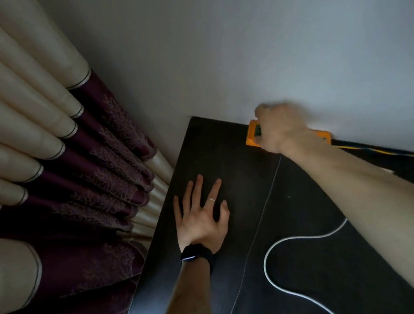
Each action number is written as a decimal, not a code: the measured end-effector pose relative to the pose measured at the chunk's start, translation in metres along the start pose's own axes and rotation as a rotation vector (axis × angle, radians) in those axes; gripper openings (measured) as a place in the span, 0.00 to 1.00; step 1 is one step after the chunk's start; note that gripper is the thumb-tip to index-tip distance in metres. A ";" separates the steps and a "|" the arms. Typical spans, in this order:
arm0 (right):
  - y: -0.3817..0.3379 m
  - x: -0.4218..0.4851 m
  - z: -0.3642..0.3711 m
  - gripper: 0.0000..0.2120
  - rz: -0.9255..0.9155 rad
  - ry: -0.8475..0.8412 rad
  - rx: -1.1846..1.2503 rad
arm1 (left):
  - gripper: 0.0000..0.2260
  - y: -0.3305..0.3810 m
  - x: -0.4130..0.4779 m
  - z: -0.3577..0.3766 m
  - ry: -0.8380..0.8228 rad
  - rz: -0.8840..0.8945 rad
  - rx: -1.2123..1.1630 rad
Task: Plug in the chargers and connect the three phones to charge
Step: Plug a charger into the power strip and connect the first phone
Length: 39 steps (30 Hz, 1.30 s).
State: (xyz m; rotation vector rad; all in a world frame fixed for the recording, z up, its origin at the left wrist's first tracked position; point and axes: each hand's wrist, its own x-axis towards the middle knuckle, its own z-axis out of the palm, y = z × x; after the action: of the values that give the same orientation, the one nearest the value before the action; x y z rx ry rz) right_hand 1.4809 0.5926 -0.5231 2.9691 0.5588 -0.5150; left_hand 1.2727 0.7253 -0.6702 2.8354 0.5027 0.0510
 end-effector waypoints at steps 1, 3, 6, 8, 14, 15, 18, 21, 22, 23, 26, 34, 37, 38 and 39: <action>0.002 -0.012 0.005 0.33 0.038 0.083 0.170 | 0.25 -0.001 0.001 0.000 0.001 0.000 0.002; 0.004 -0.051 0.019 0.34 0.080 0.309 0.379 | 0.25 -0.002 0.000 -0.002 -0.021 -0.008 -0.007; -0.010 -0.133 0.051 0.35 0.107 0.465 0.506 | 0.25 -0.003 0.002 -0.007 -0.105 -0.012 -0.026; -0.023 -0.193 0.073 0.33 0.130 0.401 0.571 | 0.24 -0.003 0.002 -0.019 -0.175 0.019 -0.044; -0.064 -0.344 0.138 0.24 0.185 0.087 0.673 | 0.22 -0.027 -0.095 -0.067 -0.394 0.049 -0.220; -0.071 -0.367 0.148 0.23 0.197 0.034 0.697 | 0.22 -0.034 -0.124 -0.076 -0.386 0.021 -0.310; -0.098 -0.430 0.176 0.21 0.235 -0.133 0.720 | 0.22 -0.067 -0.216 -0.106 -0.337 -0.139 -0.471; -0.123 -0.479 0.204 0.21 0.245 -0.282 0.708 | 0.19 -0.100 -0.302 -0.122 -0.319 -0.252 -0.520; -0.130 -0.490 0.213 0.21 0.244 -0.313 0.695 | 0.18 -0.107 -0.327 -0.123 -0.319 -0.278 -0.526; -0.138 -0.501 0.221 0.21 0.244 -0.342 0.678 | 0.17 -0.113 -0.351 -0.124 -0.322 -0.308 -0.526; -0.157 -0.524 0.242 0.20 0.246 -0.393 0.672 | 0.14 -0.121 -0.408 -0.118 -0.334 -0.405 -0.506; -0.176 -0.551 0.269 0.14 0.232 -0.392 0.700 | 0.15 -0.121 -0.451 -0.107 -0.520 -0.444 -0.436; -0.177 -0.546 0.269 0.10 0.309 -0.427 0.798 | 0.11 -0.122 -0.444 -0.104 -0.487 -0.505 -0.464; -0.178 -0.546 0.269 0.07 0.333 -0.441 0.831 | 0.10 -0.122 -0.444 -0.104 -0.483 -0.540 -0.489; -0.179 -0.549 0.271 0.05 0.361 -0.448 0.867 | 0.10 -0.121 -0.446 -0.103 -0.485 -0.568 -0.524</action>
State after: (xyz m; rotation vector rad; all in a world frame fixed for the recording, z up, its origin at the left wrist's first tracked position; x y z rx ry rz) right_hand 0.8495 0.5355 -0.5937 3.3462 -0.3404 -1.6584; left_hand 0.8049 0.7078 -0.5978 2.0149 0.9770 -0.5163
